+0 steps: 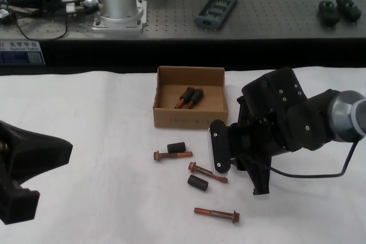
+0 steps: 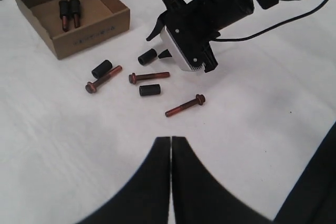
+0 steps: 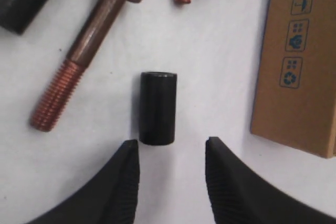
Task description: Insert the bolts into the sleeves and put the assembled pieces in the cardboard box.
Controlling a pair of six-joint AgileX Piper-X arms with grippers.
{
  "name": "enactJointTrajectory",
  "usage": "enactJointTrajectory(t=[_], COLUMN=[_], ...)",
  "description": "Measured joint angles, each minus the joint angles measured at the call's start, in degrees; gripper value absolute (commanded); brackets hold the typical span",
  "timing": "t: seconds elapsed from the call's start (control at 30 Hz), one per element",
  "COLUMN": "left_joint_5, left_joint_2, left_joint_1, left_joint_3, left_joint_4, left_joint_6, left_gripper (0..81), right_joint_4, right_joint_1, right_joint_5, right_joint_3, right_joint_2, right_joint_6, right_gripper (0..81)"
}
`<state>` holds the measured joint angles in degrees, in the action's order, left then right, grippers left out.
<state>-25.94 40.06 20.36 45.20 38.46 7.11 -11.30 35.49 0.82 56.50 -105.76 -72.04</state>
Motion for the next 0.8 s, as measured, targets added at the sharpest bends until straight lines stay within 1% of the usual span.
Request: enactJointTrajectory(t=[0.1,0.33,0.57,0.8], left_joint_5=[0.0,0.0,0.0,0.0], left_joint_2=[0.52,1.94,2.26,2.23], left_joint_1=[0.0,0.0,0.0,0.0], left_joint_3=[-0.1,-0.81,-0.81,-0.81], left_joint_4=[-0.09,-0.11,-0.11,-0.11], left_joint_6=[0.0,0.0,0.0,0.0], left_gripper=[0.7,0.7,0.7,0.7], right_joint_4=[0.0,0.0,0.0,0.0], right_joint_1=[0.0,0.0,0.0,-0.1], right_joint_5=[-0.4,-0.82,-3.96,-4.42], right_joint_3=[0.0,0.0,0.0,0.0], right_joint_2=[0.0,0.0,0.0,0.0], right_joint_6=[0.45,0.55,0.83,0.83], right_gripper=[25.1,25.1,25.1,25.1])
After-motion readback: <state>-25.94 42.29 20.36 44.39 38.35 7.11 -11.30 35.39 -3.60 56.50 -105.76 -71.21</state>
